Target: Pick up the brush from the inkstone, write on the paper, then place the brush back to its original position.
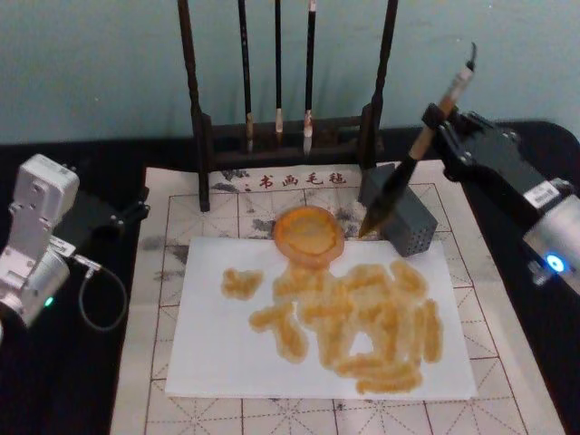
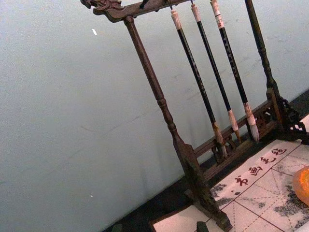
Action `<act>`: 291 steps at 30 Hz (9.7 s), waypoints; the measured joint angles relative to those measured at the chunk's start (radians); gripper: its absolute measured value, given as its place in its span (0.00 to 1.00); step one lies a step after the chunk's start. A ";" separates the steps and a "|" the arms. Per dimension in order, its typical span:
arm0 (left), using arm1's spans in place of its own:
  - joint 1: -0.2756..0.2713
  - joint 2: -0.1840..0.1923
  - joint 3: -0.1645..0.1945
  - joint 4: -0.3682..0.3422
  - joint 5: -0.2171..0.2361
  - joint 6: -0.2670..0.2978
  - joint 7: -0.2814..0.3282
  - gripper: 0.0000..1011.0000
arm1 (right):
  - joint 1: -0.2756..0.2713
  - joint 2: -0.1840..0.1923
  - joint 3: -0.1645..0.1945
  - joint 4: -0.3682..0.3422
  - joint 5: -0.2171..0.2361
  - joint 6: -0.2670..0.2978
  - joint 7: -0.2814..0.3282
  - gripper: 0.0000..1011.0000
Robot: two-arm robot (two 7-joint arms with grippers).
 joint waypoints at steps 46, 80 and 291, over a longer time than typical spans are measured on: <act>0.000 0.000 0.000 0.000 0.000 0.000 0.000 0.99 | -0.470 0.104 0.234 -0.290 -0.197 -0.107 0.046 0.20; 0.000 0.000 0.000 0.000 0.000 0.000 0.000 0.99 | -0.503 0.182 0.222 -0.258 -0.126 -0.162 0.207 0.20; 0.000 0.000 0.000 0.000 0.000 0.000 0.000 0.99 | 0.352 -0.290 -0.091 0.650 0.562 0.131 -0.195 0.20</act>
